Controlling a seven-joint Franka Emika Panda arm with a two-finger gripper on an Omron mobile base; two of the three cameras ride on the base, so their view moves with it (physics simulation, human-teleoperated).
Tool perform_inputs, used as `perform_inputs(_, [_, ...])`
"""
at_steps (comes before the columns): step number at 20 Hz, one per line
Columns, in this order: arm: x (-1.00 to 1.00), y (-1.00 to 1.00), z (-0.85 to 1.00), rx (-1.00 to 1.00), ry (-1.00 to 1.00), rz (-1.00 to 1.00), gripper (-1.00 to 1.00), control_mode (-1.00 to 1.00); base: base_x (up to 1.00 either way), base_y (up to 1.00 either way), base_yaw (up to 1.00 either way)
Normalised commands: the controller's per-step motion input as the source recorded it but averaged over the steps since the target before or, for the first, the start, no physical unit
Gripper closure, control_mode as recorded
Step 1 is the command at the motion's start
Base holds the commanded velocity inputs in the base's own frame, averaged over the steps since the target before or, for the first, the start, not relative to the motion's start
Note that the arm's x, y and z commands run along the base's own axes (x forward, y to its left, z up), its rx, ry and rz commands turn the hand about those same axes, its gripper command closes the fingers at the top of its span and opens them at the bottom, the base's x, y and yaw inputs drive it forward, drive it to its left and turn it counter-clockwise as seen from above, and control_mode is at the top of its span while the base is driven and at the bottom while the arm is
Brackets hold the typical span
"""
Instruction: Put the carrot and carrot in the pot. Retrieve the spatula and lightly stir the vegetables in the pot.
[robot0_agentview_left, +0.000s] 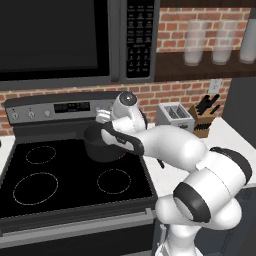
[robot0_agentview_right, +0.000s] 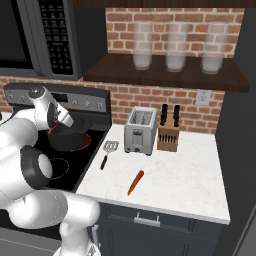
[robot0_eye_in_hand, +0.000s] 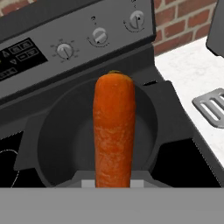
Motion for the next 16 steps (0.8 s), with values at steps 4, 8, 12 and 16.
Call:
perform_inputs(4, [0.14, 0.0, -0.21, -0.01, 0.05, 0.0, 1.0, -1.0, 0.0, 0.0, 0.0])
perform_inputs(8, [0.18, 0.0, -0.15, -0.01, 0.02, 0.0, 1.0, -1.0, 0.0, 0.0, 0.0])
perform_inputs(12, [0.18, 0.0, -0.08, 0.0, 0.02, 0.0, 1.0, -1.0, 0.0, 0.0, 0.0])
perform_inputs(16, [0.21, 0.03, -0.04, -0.01, 0.02, 0.0, 1.0, -1.0, 0.0, 0.0, 0.0])
